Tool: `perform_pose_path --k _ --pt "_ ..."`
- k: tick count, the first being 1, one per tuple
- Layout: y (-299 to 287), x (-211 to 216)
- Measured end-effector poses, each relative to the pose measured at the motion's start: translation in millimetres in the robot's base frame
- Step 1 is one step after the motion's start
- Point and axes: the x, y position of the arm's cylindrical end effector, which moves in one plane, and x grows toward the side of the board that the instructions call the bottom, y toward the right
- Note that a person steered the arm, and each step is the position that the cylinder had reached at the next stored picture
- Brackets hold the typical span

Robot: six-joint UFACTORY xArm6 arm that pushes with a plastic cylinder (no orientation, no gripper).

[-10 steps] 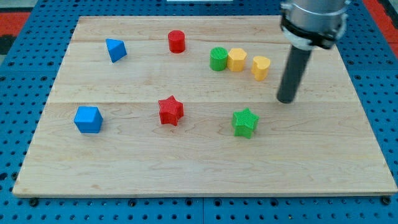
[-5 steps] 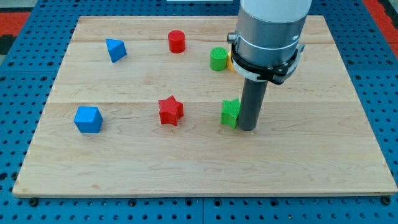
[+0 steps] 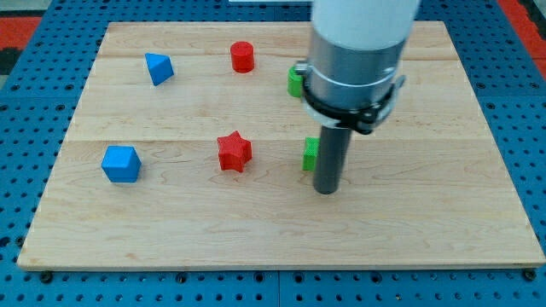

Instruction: Push the green star into the heart

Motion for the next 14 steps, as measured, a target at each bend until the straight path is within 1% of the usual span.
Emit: perform_pose_path --k 1,2,3,6,7,9,10,12,13,14 --pt "-28 -12" --pt "-12 -36" --pt "51 -53" --pt "79 -60" --pt "80 -74" --pt "78 -73" --pt "91 -72" --pt "87 -97" --pt "71 -99" --pt "56 -80"
